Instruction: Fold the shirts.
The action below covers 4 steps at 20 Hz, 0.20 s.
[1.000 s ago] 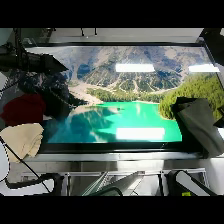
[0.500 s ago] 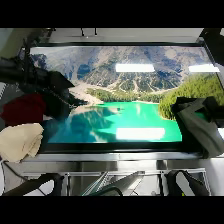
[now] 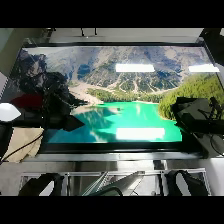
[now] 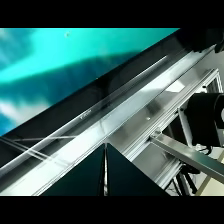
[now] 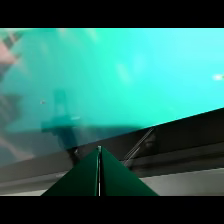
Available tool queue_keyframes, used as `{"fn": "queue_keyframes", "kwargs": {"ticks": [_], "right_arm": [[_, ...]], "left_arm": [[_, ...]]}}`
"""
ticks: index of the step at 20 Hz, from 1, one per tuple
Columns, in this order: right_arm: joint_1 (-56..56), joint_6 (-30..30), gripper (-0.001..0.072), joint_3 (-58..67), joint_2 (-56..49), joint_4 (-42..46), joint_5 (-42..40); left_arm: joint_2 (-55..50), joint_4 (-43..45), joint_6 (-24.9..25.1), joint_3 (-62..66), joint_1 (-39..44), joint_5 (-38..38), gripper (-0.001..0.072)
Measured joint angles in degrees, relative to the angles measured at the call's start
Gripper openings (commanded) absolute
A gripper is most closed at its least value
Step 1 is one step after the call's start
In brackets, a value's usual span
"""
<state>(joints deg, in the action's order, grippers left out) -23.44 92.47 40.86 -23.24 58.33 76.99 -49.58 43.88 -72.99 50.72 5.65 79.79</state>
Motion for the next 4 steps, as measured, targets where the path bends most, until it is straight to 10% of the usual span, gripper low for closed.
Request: {"fn": "queue_keyframes", "kwargs": {"ticks": [4], "right_arm": [[0.24,-0.24,0.0018,-0.52,0.17,-0.52,-0.2]], "left_arm": [[4.07,0.0,0.0,-4.66,-1.86,-0.87,0.0017]]}}
